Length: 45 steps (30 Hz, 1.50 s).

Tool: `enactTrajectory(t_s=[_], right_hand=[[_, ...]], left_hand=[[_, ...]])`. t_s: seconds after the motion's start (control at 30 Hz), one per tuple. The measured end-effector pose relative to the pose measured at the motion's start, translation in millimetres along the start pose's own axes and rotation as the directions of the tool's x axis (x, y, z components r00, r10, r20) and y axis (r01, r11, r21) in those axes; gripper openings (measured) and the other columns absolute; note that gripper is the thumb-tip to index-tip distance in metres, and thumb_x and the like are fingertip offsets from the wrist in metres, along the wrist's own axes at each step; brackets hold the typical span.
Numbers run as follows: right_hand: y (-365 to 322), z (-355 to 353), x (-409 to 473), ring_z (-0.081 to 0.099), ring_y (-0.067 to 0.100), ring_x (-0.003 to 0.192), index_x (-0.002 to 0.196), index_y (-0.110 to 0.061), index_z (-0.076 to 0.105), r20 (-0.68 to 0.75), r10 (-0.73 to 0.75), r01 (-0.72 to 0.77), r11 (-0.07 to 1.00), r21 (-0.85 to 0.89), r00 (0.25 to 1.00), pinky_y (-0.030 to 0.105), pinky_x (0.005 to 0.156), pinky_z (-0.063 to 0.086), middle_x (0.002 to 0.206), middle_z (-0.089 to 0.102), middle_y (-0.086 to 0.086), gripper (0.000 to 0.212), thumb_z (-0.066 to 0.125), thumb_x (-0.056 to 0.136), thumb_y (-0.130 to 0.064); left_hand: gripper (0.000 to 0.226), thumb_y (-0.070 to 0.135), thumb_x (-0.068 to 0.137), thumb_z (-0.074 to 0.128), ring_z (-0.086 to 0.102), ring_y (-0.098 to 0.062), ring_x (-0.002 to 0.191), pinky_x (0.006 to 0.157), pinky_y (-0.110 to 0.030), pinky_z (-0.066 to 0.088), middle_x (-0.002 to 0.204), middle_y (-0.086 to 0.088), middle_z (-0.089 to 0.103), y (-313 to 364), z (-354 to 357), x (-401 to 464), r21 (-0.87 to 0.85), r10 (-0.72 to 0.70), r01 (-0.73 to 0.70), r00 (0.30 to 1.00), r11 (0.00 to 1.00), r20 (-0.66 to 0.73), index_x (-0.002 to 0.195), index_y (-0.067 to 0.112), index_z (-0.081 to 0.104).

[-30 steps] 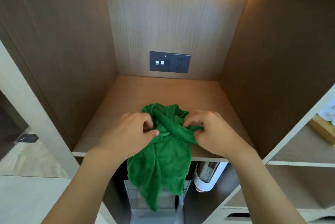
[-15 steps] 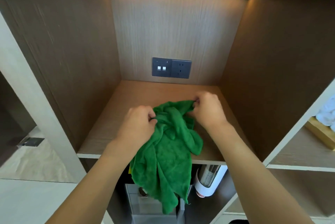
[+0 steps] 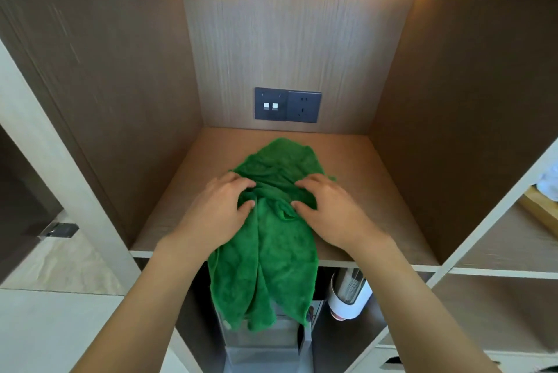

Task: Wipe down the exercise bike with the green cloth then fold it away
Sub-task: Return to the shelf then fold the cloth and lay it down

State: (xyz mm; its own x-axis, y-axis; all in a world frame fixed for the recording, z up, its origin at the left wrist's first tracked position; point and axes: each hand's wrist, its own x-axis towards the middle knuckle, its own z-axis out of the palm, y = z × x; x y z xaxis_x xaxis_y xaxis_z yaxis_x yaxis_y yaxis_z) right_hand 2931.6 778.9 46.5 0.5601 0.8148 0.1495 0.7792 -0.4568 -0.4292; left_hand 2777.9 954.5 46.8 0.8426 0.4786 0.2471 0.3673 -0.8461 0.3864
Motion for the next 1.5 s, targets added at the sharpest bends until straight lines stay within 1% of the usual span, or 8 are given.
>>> enactTrajectory(t_s=[0.23, 0.33, 0.47, 0.7, 0.9, 1.1, 1.27, 1.5], right_hand=[[16, -17, -13, 0.067, 0.017, 0.097, 0.09, -0.024, 0.08, -0.021, 0.021, -0.019, 0.997, 0.075, 1.0, 0.031, 0.089, 0.051, 0.097, 0.073, -0.007, 0.014, 0.076, 0.089, -0.01], [24, -28, -7, 0.065, 0.018, 0.098, 0.106, -0.023, 0.078, -0.103, 0.125, -0.118, 0.99, 0.076, 0.987, 0.03, 0.088, 0.05, 0.098, 0.067, -0.006, 0.018, 0.079, 0.089, -0.018], [25, -27, 5, 0.065, 0.025, 0.099, 0.106, -0.018, 0.071, -0.017, 0.311, -0.311, 0.95, 0.009, 0.95, 0.033, 0.08, 0.053, 0.105, 0.066, 0.002, 0.02, 0.079, 0.09, -0.026], [15, -52, 41, 0.065, 0.04, 0.086, 0.086, -0.009, 0.069, -0.338, 0.155, -0.2, 0.975, -0.1, 0.928, 0.046, 0.077, 0.059, 0.094, 0.065, 0.012, 0.023, 0.053, 0.084, 0.008], [-18, -32, 57, 0.058, 0.04, 0.123, 0.148, -0.011, 0.052, -0.192, -0.083, 0.048, 0.982, -0.181, 0.978, 0.048, 0.104, 0.051, 0.139, 0.055, 0.013, 0.055, 0.065, 0.094, -0.005], [-13, 25, -9, 0.04, 0.028, 0.147, 0.156, -0.013, 0.044, -0.015, -0.022, 0.021, 0.999, -0.031, 1.0, 0.035, 0.123, 0.03, 0.16, 0.04, 0.006, 0.05, 0.05, 0.108, -0.023], [-2, 20, -26, 0.036, 0.024, 0.15, 0.153, -0.014, 0.049, -0.008, -0.01, 0.009, 0.997, -0.073, 1.0, 0.031, 0.123, 0.027, 0.164, 0.038, 0.005, 0.048, 0.048, 0.109, -0.033], [10, 5, -37, 0.057, 0.027, 0.118, 0.135, -0.02, 0.056, -0.152, 0.026, -0.037, 0.997, -0.068, 0.988, 0.048, 0.099, 0.05, 0.129, 0.061, 0.001, 0.033, 0.055, 0.103, -0.027]], left_hand=[[0.035, 0.048, 0.093, 0.072, 0.059, -0.01, 0.062, 0.056, -0.028, 0.041, 0.064, 0.008, 0.064, 3, -16, 0, -0.056, 0.003, 0.003, 0.994, 0.998, 0.112, 0.071, 0.021, 0.07], [0.014, 0.04, 0.095, 0.071, 0.064, -0.011, 0.081, 0.071, -0.033, 0.052, 0.083, 0.017, 0.065, 9, -11, 6, -0.043, 0.04, -0.043, 0.997, 0.998, -0.059, 0.088, 0.028, 0.074], [0.032, 0.03, 0.098, 0.069, 0.053, -0.018, 0.126, 0.11, -0.038, 0.042, 0.128, 0.006, 0.059, 19, 13, 24, -0.045, 0.16, -0.156, 0.977, 0.987, 0.141, 0.129, 0.024, 0.069], [0.006, 0.029, 0.097, 0.068, 0.059, -0.022, 0.103, 0.083, -0.038, 0.049, 0.102, 0.005, 0.061, 19, 20, 22, -0.002, 0.062, -0.062, 0.998, 0.998, -0.031, 0.099, 0.024, 0.07], [0.016, 0.038, 0.1, 0.06, 0.054, -0.022, 0.106, 0.069, -0.034, 0.045, 0.108, 0.004, 0.059, 31, 22, -1, 0.103, -0.028, 0.038, 0.995, 0.994, -0.099, 0.106, 0.025, 0.067], [0.036, 0.05, 0.103, 0.048, 0.054, -0.029, 0.113, 0.066, -0.037, 0.046, 0.117, -0.004, 0.055, 22, 6, -22, 0.312, -0.228, 0.245, 0.969, 0.918, -0.091, 0.12, 0.019, 0.054], [0.042, 0.052, 0.103, 0.052, 0.051, -0.02, 0.066, 0.049, -0.029, 0.033, 0.076, 0.003, 0.053, 16, -1, -21, 0.254, -0.172, 0.215, 0.969, 0.943, -0.18, 0.077, 0.019, 0.056], [0.047, 0.044, 0.102, 0.056, 0.052, -0.026, 0.116, 0.09, -0.04, 0.055, 0.124, -0.001, 0.06, 7, 16, -22, 0.172, -0.034, 0.044, 0.998, 0.984, -0.061, 0.143, 0.022, 0.056]])
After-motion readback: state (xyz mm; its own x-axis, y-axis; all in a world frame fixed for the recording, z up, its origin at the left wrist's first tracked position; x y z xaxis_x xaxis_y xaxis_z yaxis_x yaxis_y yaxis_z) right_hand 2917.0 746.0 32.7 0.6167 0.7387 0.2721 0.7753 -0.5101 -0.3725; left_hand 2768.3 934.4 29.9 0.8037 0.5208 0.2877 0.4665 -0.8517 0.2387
